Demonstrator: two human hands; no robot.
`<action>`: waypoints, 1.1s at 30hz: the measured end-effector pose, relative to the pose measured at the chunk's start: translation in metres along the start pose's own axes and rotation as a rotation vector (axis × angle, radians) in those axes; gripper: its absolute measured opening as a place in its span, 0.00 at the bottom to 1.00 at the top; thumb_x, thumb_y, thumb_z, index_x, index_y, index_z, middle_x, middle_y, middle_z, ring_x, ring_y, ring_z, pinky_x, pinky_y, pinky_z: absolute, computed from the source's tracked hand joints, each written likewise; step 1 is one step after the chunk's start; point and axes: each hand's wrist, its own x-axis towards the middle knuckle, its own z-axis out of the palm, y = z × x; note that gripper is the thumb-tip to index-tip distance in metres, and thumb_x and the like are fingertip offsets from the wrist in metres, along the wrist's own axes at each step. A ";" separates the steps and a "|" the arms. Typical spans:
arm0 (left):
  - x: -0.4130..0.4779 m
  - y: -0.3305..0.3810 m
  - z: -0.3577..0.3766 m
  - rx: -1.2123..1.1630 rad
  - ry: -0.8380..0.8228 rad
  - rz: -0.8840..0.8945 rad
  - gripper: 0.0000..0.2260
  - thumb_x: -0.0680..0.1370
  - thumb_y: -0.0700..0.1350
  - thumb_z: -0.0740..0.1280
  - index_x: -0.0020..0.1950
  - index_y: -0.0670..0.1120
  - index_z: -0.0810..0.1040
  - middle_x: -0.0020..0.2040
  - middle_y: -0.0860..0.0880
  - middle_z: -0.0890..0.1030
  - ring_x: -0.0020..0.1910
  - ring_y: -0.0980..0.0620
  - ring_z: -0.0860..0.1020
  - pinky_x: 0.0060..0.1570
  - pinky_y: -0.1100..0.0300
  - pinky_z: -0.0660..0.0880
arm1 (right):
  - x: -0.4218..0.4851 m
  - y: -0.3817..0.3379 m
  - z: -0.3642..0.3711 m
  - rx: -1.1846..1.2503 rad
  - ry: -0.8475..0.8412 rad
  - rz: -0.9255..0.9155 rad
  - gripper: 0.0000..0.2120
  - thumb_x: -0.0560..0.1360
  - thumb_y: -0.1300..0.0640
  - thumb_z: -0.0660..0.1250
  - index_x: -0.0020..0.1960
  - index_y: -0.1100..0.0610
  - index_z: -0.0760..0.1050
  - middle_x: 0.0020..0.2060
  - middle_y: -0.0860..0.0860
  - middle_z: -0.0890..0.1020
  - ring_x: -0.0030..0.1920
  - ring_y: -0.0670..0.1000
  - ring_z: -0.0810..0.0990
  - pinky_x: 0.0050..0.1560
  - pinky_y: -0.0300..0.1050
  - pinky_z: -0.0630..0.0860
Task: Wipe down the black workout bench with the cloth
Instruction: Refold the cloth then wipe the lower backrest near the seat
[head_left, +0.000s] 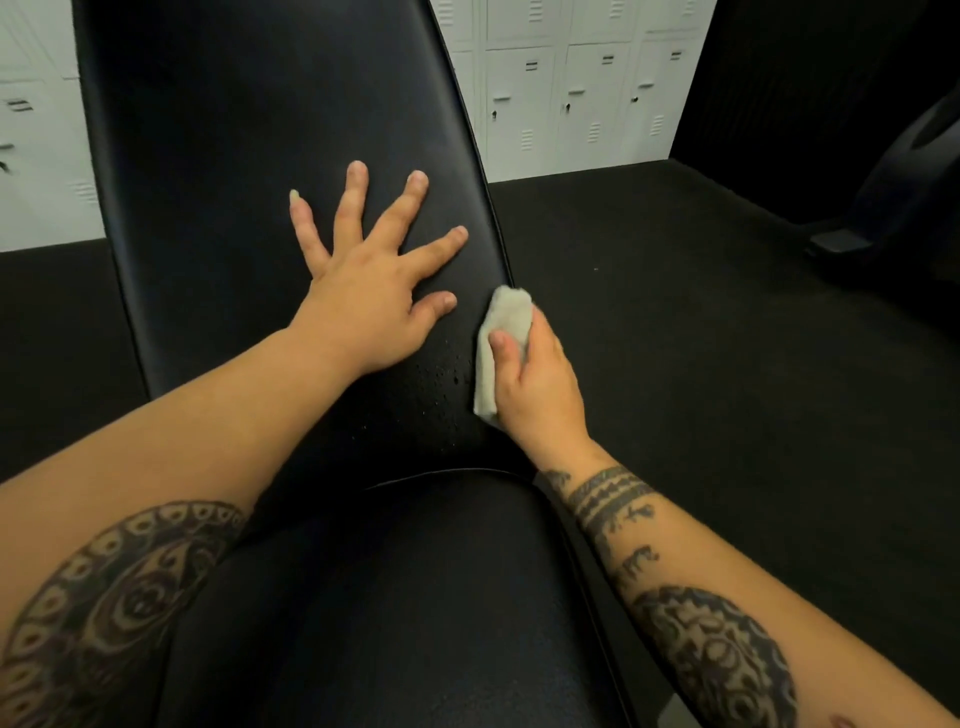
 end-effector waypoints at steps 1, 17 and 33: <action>0.000 0.000 -0.001 0.004 -0.001 0.000 0.28 0.78 0.65 0.60 0.78 0.66 0.62 0.84 0.50 0.48 0.80 0.34 0.39 0.68 0.22 0.38 | 0.009 -0.008 0.001 0.003 0.020 -0.013 0.26 0.81 0.44 0.58 0.77 0.50 0.60 0.70 0.51 0.72 0.68 0.51 0.70 0.58 0.40 0.65; 0.000 0.002 -0.001 -0.003 -0.014 -0.013 0.27 0.79 0.64 0.59 0.79 0.66 0.60 0.84 0.52 0.46 0.80 0.36 0.37 0.70 0.23 0.36 | -0.009 -0.010 -0.002 -0.119 0.029 0.195 0.21 0.83 0.43 0.52 0.65 0.57 0.71 0.60 0.57 0.78 0.59 0.59 0.77 0.53 0.48 0.70; -0.005 -0.053 -0.037 -0.031 -0.077 -0.132 0.28 0.82 0.58 0.60 0.81 0.63 0.55 0.83 0.59 0.49 0.82 0.46 0.42 0.71 0.25 0.38 | 0.011 0.004 -0.029 -0.202 0.043 -0.009 0.16 0.81 0.49 0.60 0.64 0.57 0.71 0.58 0.55 0.76 0.57 0.58 0.77 0.51 0.47 0.70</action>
